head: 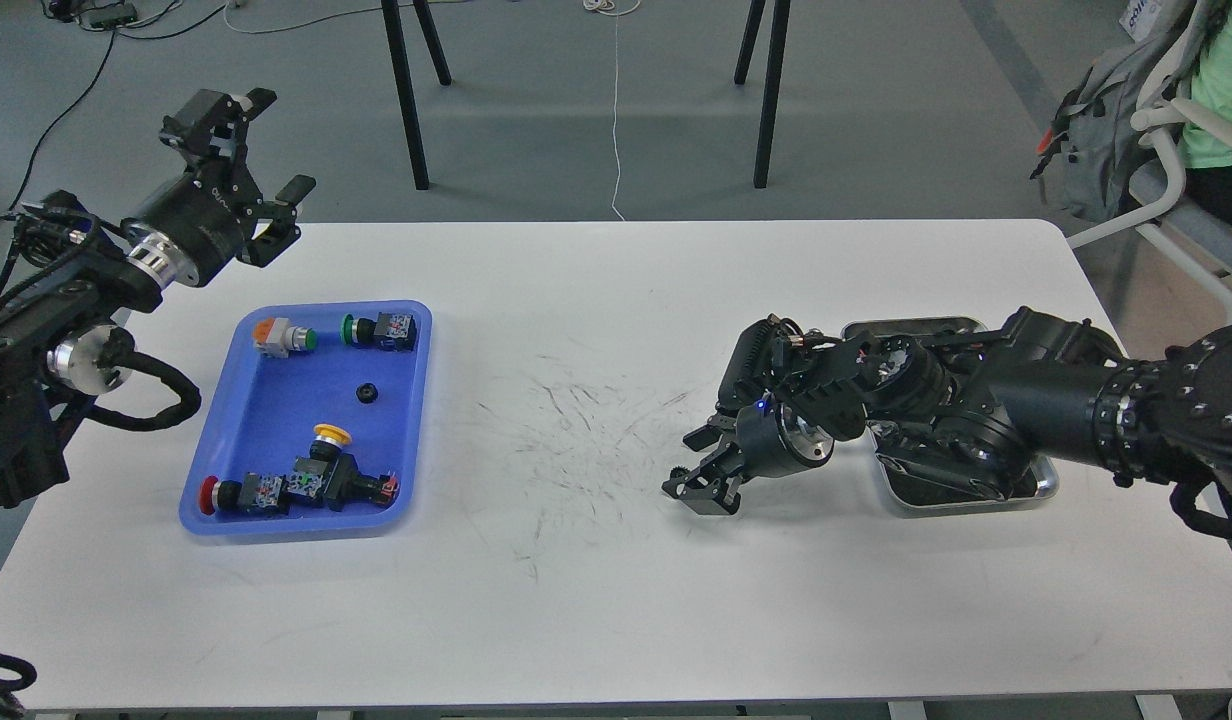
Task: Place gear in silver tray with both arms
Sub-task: 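Grasp the black gear with the right gripper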
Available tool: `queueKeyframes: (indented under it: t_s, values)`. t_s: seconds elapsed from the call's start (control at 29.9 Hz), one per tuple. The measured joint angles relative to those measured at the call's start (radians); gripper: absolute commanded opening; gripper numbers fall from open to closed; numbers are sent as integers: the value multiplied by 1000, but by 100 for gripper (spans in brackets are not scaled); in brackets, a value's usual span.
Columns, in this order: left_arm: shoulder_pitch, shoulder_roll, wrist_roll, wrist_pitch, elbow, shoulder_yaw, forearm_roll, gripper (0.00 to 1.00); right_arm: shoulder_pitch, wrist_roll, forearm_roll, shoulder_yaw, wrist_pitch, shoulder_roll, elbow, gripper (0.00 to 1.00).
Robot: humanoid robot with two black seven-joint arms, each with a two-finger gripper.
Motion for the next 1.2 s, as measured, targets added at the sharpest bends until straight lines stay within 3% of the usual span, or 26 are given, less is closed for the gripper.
queueKeyframes:
  t_s: [0.13, 0.74, 0.8, 1.04, 1.2]
  values:
    - [0, 3, 0, 0, 0, 0, 0, 100, -1, 1, 0, -1, 2, 1, 1, 46]
    - [0, 5, 0, 0, 0, 0, 0, 100, 15, 0, -3, -4, 18, 3, 6, 38]
    - [0, 5, 0, 0, 0, 0, 0, 100, 17, 0, -3, -5, 22, 4, 6, 32]
    - [0, 4, 0, 0, 0, 0, 1, 100, 23, 1, -3, -25, 23, 5, 5, 26]
    - [0, 2, 0, 0, 0, 0, 1, 100, 26, 1, -3, -26, 23, 5, 1, 12]
